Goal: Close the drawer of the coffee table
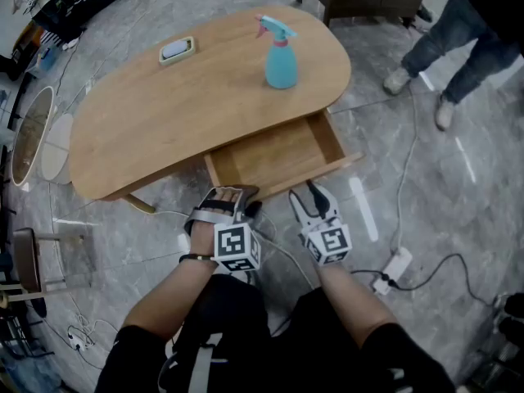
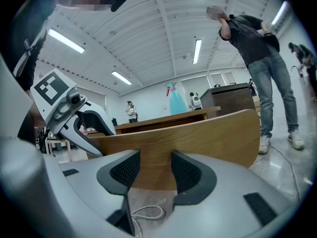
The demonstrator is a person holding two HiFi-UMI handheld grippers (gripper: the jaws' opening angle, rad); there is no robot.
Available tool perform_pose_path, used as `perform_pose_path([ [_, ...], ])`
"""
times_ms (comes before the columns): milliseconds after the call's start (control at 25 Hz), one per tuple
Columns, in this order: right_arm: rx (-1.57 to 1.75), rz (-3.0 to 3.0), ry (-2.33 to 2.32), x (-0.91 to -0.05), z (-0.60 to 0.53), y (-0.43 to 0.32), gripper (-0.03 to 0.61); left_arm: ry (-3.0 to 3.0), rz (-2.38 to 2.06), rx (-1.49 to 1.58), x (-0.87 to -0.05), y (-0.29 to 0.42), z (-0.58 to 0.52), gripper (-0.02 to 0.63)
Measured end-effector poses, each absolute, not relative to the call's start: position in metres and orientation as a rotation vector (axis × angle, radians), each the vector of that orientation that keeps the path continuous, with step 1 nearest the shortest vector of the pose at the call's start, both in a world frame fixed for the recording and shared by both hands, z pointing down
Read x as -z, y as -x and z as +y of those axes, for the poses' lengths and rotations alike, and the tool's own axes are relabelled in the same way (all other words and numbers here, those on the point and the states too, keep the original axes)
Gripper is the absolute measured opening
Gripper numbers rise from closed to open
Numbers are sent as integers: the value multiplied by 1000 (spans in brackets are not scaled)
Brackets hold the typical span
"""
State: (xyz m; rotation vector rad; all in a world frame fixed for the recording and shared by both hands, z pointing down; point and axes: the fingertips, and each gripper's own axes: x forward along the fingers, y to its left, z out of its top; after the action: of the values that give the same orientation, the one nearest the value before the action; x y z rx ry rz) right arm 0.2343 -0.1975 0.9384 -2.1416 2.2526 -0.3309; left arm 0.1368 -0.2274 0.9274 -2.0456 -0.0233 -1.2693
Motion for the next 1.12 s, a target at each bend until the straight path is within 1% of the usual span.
perform_pose_path([
  [240,305,2281,2149,-941,-198,-235,195,2058,-31,1273,-928,-137,-228,152],
  [560,315,2414,2151,-930,-240,-235,195,2025,85,1305,-918,-144,-273,146],
  [1040,265,2341,2185,-926,-285,-245,195,1933,212,1276,-902,-153,-318,147],
  [1080,270,2325,2186,-927,-289,-246,195,1919,225,1259,-896,-153,-319,144],
  [1120,274,2314,2188,-927,-291,-246,195,1916,235,1234,-890,-152,-317,117],
])
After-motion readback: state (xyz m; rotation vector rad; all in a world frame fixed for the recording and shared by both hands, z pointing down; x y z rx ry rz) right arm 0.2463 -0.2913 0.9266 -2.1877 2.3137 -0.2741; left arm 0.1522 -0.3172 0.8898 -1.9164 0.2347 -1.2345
